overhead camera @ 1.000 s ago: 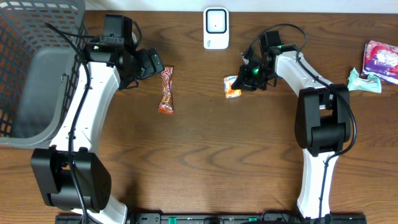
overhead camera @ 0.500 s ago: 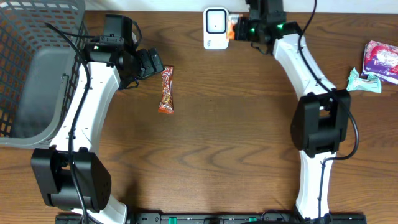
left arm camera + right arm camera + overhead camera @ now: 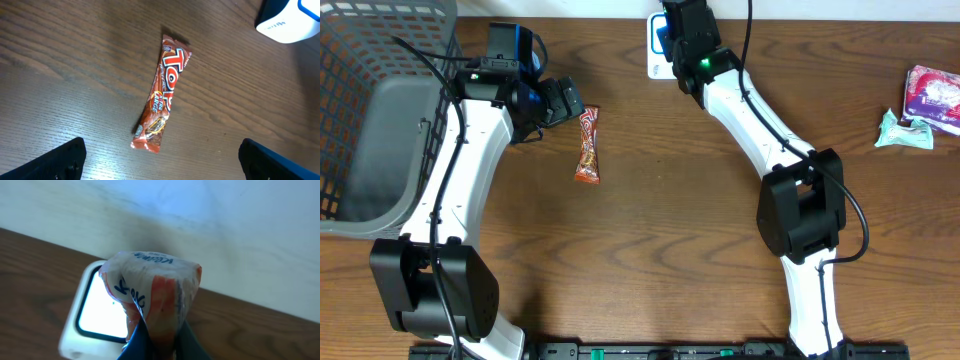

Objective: Scan the item barcode
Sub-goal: 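Hold tissue pack with right gripper under scanner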

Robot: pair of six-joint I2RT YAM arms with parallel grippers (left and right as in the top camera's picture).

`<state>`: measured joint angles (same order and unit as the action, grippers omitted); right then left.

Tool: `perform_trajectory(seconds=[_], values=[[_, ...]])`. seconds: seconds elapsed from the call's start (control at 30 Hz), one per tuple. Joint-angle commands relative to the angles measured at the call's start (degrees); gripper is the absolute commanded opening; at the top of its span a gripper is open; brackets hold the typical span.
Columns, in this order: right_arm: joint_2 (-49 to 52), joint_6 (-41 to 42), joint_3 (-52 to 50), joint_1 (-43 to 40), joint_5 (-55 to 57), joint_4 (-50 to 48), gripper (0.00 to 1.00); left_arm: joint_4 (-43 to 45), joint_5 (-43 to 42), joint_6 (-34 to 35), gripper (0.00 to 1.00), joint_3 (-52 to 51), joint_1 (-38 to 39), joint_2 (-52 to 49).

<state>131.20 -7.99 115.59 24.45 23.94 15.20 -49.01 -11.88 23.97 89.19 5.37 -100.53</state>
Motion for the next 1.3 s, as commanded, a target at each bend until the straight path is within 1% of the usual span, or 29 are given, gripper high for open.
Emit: perform_trajectory(seconds=[0.0,0.1,0.17,0.77,0.97,1.1,1.17,1.27], values=[[1.07,-5.20,-0.37,-0.55,3.56,-0.98,0.01,-0.04,-0.07,-0.31,0.98,0.59,-0.04,-0.31],[2.40,-10.99,-0.37,-0.26,3.56,-2.03,0.01,-0.04,-0.07,-0.31,0.98,0.59,-0.04,-0.31],[2.89,-12.52,-0.37,0.15,3.56,-2.25,0.01,-0.04,-0.07,-0.31,0.98,0.59,-0.07,-0.31],[2.93,-11.89,-0.37,1.53,2.84,-3.45,0.01,-0.04,-0.07,-0.31,0.97,0.59,-0.04,-0.31],[1.42,-2.45,-0.35,0.24,10.82,-3.87,0.01,-0.04,-0.04,-0.31,0.98,0.59,-0.04,-0.31],[-0.26,2.71,-0.35,-2.14,21.99,-3.82,0.01,-0.04,-0.07,-0.28,0.98,0.59,-0.04,-0.31],[-1.22,3.67,-0.35,-3.91,28.55,-3.23,0.01,-0.04,-0.04,-0.31,0.98,0.59,-0.04,-0.31],[-2.43,3.67,-0.35,-6.95,32.52,0.39,0.01,-0.04,-0.04,-0.31,0.98,0.59,-0.04,-0.31]])
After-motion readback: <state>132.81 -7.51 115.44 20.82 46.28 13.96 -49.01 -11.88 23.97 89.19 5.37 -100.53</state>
